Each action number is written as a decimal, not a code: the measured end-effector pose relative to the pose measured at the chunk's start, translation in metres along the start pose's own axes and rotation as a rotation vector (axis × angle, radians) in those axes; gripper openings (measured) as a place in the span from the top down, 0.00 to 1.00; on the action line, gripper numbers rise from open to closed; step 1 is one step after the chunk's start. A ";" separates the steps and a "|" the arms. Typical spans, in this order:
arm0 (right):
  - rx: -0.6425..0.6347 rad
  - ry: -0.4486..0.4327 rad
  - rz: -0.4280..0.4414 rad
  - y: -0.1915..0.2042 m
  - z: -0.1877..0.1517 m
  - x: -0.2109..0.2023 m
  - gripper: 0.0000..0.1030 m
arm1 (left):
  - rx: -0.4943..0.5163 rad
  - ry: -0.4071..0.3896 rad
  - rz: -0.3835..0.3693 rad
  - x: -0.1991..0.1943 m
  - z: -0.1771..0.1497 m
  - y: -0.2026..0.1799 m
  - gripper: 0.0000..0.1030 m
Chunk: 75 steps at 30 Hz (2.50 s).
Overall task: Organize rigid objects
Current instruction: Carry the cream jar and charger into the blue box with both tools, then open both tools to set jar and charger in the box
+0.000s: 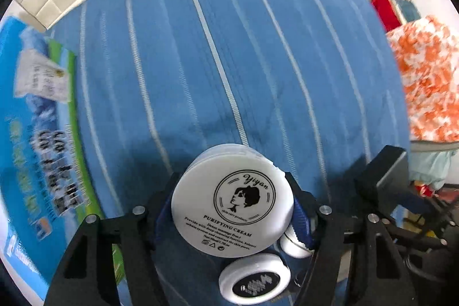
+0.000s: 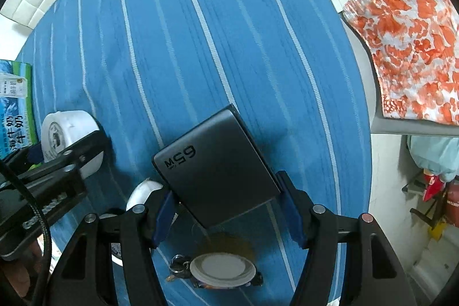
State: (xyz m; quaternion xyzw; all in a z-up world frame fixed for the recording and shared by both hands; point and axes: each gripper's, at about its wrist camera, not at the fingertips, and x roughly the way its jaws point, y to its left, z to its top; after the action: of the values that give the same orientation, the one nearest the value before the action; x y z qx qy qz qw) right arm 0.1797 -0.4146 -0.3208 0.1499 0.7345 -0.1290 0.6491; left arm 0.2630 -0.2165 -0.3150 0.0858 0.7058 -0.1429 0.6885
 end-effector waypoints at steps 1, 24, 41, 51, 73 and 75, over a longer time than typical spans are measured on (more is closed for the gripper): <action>0.003 -0.013 0.011 0.000 -0.003 -0.008 0.35 | -0.010 -0.020 -0.019 -0.012 -0.005 0.004 0.36; -0.296 -0.217 0.218 0.277 -0.073 -0.134 0.35 | -0.276 -0.344 0.080 -0.190 -0.071 0.275 0.36; -0.299 -0.104 0.043 0.388 -0.046 -0.042 0.35 | -0.321 -0.185 0.096 -0.098 -0.029 0.375 0.36; -0.277 -0.035 -0.036 0.406 -0.028 0.005 0.35 | -0.243 -0.115 0.137 -0.064 -0.007 0.370 0.36; -0.146 0.058 -0.023 0.413 0.000 0.054 0.31 | -0.283 -0.022 0.075 -0.036 0.004 0.390 0.36; -0.157 0.059 -0.025 0.415 0.004 0.052 0.27 | -0.285 -0.012 0.075 -0.034 0.005 0.390 0.35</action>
State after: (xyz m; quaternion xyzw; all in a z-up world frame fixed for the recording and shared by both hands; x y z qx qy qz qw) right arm 0.3383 -0.0306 -0.3705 0.0931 0.7630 -0.0748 0.6353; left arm 0.3930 0.1527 -0.3134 0.0126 0.7111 -0.0157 0.7028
